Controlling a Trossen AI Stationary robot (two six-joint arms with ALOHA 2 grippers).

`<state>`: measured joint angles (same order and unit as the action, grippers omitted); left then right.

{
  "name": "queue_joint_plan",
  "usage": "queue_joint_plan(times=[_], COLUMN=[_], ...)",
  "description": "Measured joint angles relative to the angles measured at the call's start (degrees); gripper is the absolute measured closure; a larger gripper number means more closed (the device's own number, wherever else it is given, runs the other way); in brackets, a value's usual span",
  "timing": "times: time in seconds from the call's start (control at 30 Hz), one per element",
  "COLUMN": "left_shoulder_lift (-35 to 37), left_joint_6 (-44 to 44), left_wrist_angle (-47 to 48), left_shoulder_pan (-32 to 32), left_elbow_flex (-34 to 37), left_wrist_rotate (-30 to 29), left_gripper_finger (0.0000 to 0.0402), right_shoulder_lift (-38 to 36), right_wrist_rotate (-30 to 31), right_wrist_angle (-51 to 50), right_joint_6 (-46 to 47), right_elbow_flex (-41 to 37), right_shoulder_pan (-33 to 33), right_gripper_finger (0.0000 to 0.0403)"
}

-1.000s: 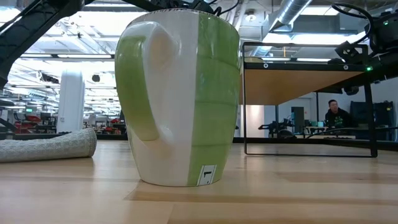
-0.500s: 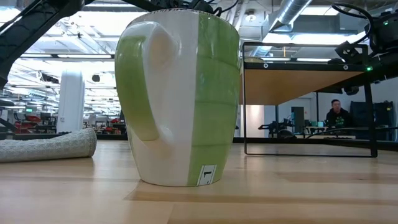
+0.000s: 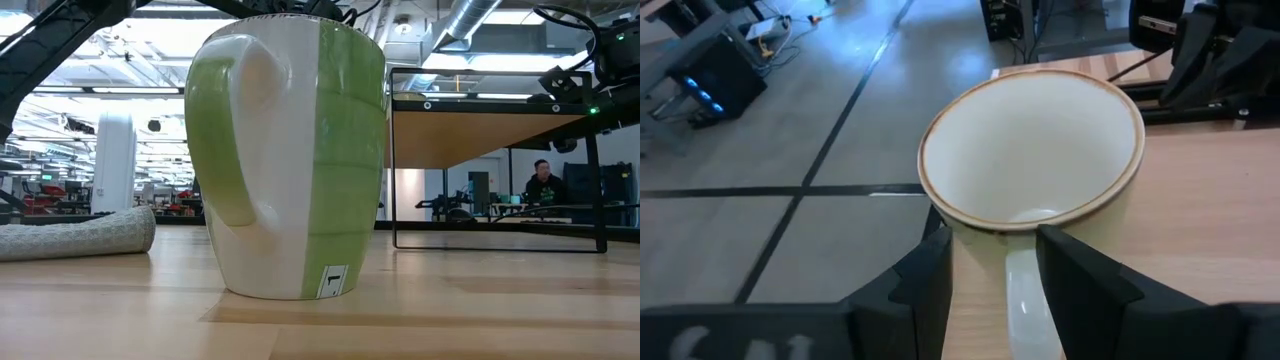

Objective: Stack small to large cups/mugs on shelf
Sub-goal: Put the light green mug on the shelf, then put the green mug on the shelf

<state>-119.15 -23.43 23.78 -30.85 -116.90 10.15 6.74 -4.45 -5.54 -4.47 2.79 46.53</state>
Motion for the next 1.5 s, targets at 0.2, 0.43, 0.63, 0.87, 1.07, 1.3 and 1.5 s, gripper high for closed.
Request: queue_joint_plan(times=[0.2,0.43,0.63,0.87,1.07,1.3,1.5], left_shoulder_lift=[0.00,0.00,0.00,-0.02,-0.02,-0.02,-0.02], left_joint_6=[0.66,0.69,0.14,0.19,0.49,2.69,2.66], left_wrist_angle=[-0.71,-0.77,-0.35,1.43,0.38,-0.43,-0.46], left_shoulder_pan=[0.00,0.44,0.47,0.32,0.66,0.63,0.78], left_elbow_flex=[0.00,0.00,0.00,0.00,0.00,0.00,0.00], left_wrist_rotate=[1.84,2.66,-2.15,-3.37,-3.08,1.49,1.26], left_gripper_finger=[0.0264,0.0264,0.0264,0.0264,0.0264,0.0264,0.0264], right_shoulder_lift=[0.00,-0.01,-0.02,-0.02,0.00,0.00,-0.01], right_wrist_rotate=[0.00,0.00,0.00,0.00,0.00,0.00,0.00], right_wrist_angle=[0.01,0.01,0.00,0.00,0.00,0.02,0.00], right_joint_6=[0.01,0.00,0.00,0.00,0.02,0.00,0.00], right_elbow_flex=[0.00,0.00,0.00,0.00,0.00,0.00,0.00], right_shoulder_pan=[0.01,0.00,0.01,0.01,-0.01,0.00,0.00], right_gripper_finger=[0.0343,0.0343,0.0343,0.0343,0.0343,0.0343,0.0343])
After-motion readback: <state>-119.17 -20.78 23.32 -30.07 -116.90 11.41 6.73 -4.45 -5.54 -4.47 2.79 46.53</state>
